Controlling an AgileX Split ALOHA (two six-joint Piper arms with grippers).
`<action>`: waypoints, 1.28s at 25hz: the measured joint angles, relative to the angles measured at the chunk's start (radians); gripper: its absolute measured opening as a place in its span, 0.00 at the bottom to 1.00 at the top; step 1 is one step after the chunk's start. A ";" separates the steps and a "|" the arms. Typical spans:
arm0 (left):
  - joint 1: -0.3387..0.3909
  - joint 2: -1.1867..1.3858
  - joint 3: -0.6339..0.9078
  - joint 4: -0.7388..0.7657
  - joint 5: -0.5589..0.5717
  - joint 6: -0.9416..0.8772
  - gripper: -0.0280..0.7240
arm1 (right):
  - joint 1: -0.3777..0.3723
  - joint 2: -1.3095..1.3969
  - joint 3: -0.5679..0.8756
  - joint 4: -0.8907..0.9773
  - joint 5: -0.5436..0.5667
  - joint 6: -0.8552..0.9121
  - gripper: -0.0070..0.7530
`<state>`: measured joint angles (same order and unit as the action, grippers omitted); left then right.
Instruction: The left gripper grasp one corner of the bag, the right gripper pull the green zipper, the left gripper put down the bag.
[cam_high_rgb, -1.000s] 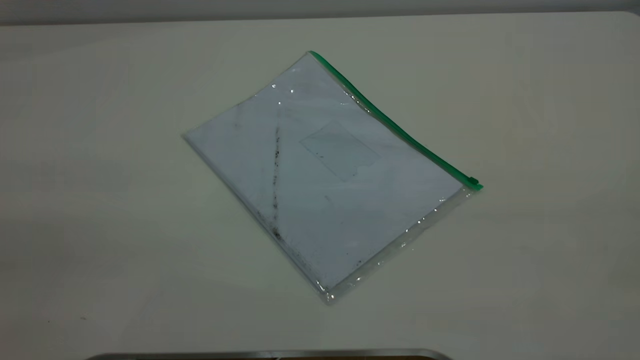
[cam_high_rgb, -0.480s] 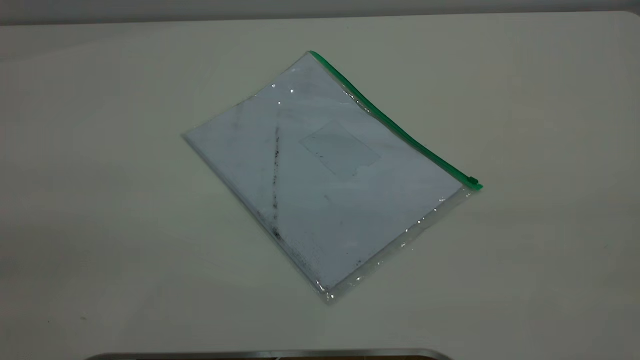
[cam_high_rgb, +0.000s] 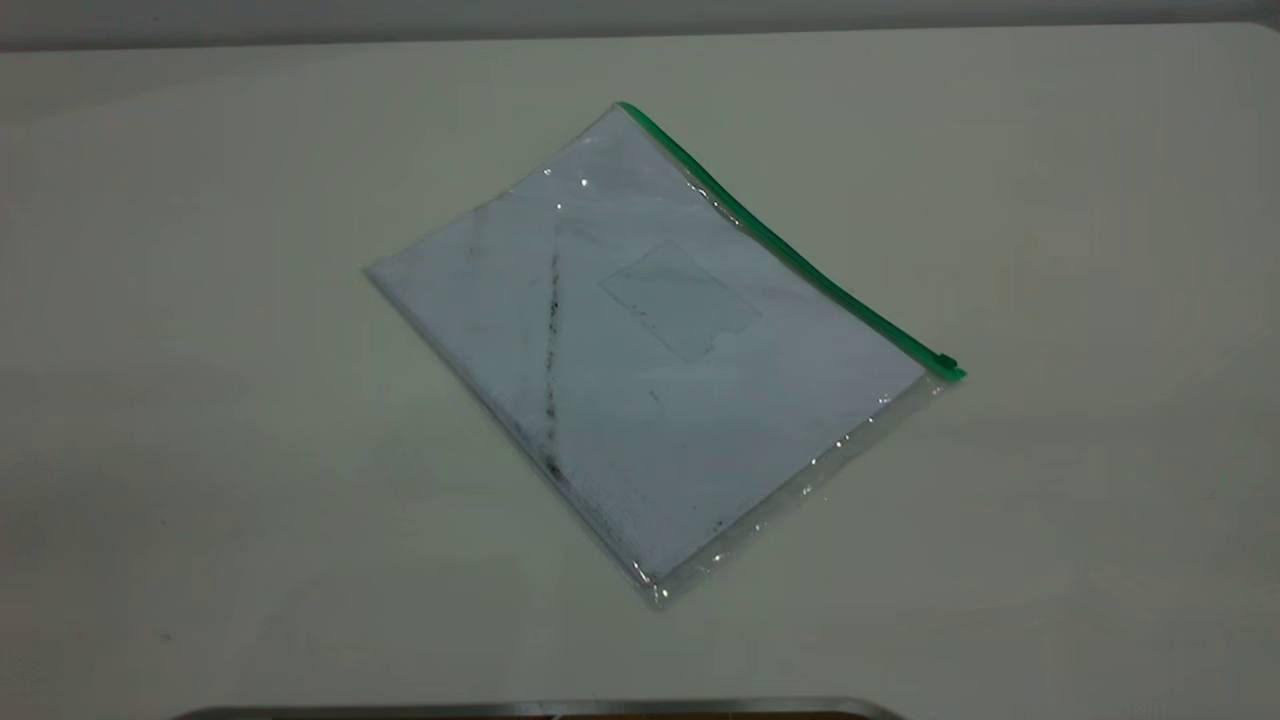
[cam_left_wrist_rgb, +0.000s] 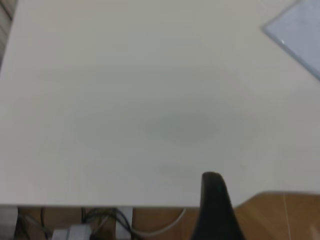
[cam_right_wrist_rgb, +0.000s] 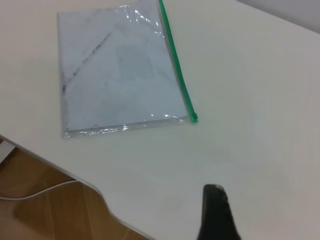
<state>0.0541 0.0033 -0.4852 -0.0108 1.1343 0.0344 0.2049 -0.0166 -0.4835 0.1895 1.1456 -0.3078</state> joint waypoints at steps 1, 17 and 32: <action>0.002 -0.013 0.000 0.000 0.000 0.000 0.82 | 0.000 0.000 0.000 0.000 0.000 0.000 0.71; 0.003 -0.022 0.000 0.000 0.002 0.000 0.82 | -0.164 0.000 0.000 0.002 -0.001 0.000 0.71; 0.003 -0.022 0.000 0.000 0.002 0.000 0.82 | -0.289 0.000 0.000 -0.105 -0.008 0.171 0.71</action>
<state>0.0568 -0.0188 -0.4852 -0.0108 1.1362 0.0344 -0.0838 -0.0166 -0.4833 0.0846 1.1381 -0.1370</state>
